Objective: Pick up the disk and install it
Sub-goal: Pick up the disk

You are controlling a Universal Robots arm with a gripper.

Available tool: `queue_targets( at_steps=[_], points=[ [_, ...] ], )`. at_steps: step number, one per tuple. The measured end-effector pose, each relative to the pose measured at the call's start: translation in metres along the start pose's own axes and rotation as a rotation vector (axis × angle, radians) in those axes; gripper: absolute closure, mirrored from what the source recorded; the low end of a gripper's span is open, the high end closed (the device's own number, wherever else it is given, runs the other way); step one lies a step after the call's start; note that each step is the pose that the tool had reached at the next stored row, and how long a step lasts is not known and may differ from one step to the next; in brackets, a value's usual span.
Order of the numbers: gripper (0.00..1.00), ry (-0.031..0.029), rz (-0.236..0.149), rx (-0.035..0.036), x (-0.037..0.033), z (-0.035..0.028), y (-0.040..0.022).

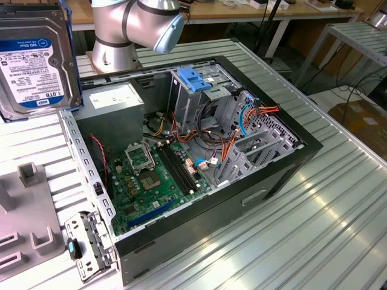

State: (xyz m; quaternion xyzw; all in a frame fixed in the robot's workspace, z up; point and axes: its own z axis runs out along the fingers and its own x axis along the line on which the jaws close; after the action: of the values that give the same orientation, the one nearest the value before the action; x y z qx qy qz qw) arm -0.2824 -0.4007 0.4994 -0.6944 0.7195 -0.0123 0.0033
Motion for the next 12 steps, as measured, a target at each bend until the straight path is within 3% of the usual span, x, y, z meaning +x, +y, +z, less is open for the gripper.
queue_targets(
  at_steps=[12],
  points=[
    [0.63,0.0000,0.000,0.0001,0.0008,0.0004,-0.0128]
  ],
)
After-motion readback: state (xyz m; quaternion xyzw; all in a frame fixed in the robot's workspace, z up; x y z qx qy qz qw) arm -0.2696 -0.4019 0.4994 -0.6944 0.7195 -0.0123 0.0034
